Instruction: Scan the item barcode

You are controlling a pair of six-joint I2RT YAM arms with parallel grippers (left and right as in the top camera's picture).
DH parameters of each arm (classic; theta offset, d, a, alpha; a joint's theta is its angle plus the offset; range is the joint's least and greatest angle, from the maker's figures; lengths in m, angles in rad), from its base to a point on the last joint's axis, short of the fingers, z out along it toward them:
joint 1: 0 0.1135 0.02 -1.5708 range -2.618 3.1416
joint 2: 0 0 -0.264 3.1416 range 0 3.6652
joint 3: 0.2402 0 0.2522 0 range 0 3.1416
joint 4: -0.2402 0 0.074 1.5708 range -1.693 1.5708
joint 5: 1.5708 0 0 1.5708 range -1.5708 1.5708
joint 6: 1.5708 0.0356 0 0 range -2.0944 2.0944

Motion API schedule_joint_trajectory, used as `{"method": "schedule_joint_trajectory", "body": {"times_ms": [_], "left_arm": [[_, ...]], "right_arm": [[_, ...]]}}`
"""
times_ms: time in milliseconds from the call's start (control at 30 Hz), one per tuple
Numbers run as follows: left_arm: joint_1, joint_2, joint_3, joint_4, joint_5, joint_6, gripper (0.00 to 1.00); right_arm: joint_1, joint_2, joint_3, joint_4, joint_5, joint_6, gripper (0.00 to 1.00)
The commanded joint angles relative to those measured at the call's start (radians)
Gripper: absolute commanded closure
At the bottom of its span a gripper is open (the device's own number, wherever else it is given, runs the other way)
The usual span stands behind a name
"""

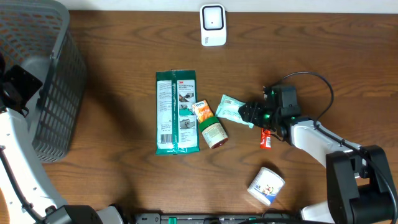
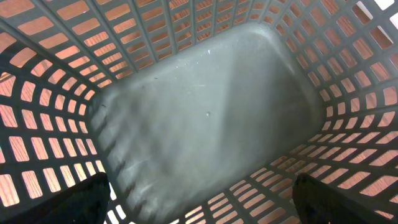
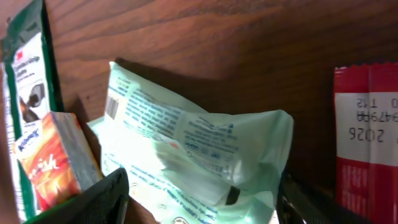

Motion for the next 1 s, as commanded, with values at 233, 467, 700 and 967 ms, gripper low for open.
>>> {"method": "schedule_joint_trajectory", "body": {"times_ms": [233, 467, 700, 967], "left_arm": [[0.003, 0.008, 0.013, 0.000, -0.006, 0.013, 0.07], [0.003, 0.008, 0.013, 0.000, -0.006, 0.013, 0.07], [0.003, 0.008, 0.013, 0.000, -0.006, 0.013, 0.07], [0.003, 0.008, 0.013, 0.000, -0.006, 0.013, 0.07]], "right_arm": [[0.017, 0.058, -0.013, -0.004, 0.058, -0.001, 0.91], [-0.021, 0.029, -0.012, 0.052, -0.095, -0.060, 0.99], [-0.197, -0.035, -0.012, 0.039, -0.394, -0.182, 0.99], [-0.339, -0.035, -0.011, 0.068, -0.877, -0.394, 0.99]]}}
